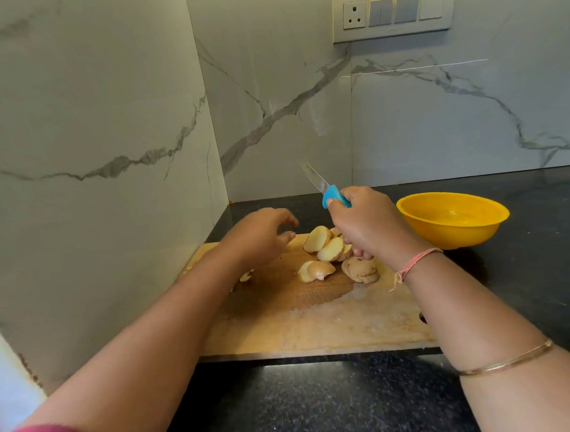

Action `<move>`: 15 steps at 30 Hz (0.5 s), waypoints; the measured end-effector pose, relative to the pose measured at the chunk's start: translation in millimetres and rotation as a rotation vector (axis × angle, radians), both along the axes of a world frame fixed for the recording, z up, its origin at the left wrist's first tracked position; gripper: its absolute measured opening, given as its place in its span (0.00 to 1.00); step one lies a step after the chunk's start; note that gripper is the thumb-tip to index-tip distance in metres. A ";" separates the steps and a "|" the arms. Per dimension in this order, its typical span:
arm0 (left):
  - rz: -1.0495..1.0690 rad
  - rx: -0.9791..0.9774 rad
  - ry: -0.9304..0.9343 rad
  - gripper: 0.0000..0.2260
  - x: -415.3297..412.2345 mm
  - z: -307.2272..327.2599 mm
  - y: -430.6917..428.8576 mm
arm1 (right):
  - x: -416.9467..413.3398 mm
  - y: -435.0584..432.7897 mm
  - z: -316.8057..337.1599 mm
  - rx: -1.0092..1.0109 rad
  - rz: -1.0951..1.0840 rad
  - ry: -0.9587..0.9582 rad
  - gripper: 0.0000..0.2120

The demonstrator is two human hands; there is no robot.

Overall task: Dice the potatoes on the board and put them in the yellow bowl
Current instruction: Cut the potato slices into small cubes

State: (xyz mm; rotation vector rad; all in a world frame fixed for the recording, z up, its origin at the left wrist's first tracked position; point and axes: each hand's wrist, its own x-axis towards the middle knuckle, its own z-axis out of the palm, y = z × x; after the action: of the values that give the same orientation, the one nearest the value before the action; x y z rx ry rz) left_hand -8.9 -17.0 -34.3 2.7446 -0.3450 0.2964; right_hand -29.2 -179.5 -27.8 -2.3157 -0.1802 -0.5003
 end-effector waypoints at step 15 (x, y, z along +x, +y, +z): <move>0.105 -0.186 -0.051 0.14 -1.6 -1.0 -6.4 | 1.6 -5.4 8.3 0.297 0.049 0.041 0.10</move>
State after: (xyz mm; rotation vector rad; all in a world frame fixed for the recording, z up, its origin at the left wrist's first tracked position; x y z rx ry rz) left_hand -10.6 -23.4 -35.3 2.5796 -0.1763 0.4055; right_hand -27.6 -184.8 -19.6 -2.0254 -0.1333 -0.4236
